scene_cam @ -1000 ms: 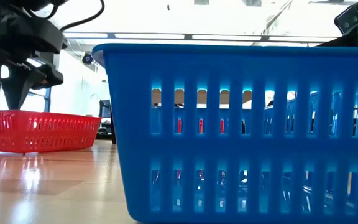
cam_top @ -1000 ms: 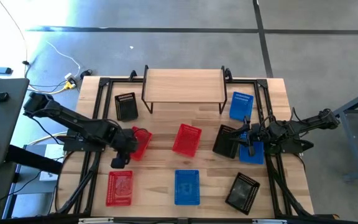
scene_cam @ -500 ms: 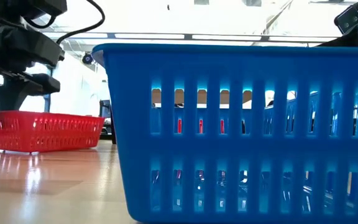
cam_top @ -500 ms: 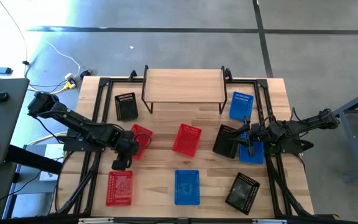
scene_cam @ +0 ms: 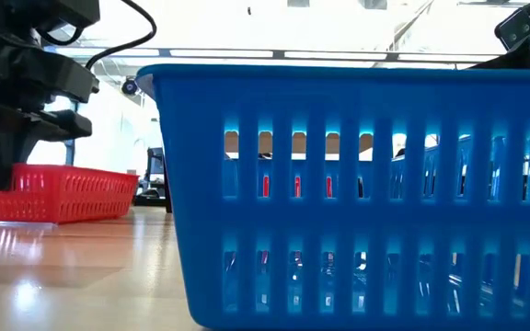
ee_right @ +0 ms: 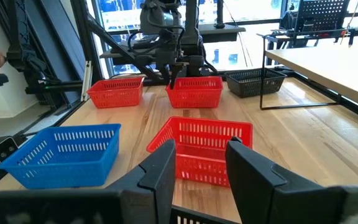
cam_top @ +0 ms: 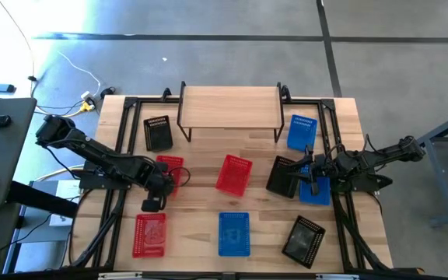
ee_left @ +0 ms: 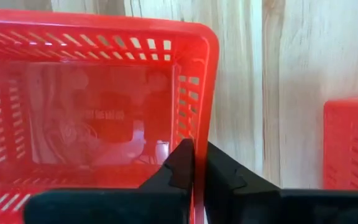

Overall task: Stack baskets on shelf by color
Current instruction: Put the top left red basket on the shelf

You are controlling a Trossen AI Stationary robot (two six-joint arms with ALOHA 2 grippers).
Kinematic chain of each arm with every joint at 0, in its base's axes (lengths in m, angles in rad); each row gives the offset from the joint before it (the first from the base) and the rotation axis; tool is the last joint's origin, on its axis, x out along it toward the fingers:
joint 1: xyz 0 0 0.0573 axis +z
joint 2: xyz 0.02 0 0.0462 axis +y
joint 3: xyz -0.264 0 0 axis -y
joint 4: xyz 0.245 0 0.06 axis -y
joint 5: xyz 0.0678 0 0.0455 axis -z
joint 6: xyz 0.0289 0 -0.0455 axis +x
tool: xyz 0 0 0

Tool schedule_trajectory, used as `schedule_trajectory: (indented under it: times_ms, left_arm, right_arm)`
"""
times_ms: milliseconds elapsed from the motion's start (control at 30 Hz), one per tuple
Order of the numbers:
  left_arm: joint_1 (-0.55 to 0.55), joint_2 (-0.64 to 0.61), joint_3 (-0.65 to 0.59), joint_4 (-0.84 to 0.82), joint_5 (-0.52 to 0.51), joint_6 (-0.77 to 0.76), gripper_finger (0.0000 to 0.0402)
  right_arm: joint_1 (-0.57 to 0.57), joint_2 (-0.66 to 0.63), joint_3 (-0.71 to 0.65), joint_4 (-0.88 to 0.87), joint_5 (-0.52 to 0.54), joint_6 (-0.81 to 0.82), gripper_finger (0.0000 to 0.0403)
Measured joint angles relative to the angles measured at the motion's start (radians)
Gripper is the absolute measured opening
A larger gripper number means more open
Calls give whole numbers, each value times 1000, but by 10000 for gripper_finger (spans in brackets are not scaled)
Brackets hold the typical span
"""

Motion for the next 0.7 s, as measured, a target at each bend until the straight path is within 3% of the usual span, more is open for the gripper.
schedule_trajectory:
  times_ms: [367,700]
  left_arm:
    - [9,-5,201,0,26,1,3]
    - [117,-5,454,-36,-74,28,2]
  right_arm:
    - [0,0,0,0,0,0,126]
    - [0,0,0,0,0,0,126]
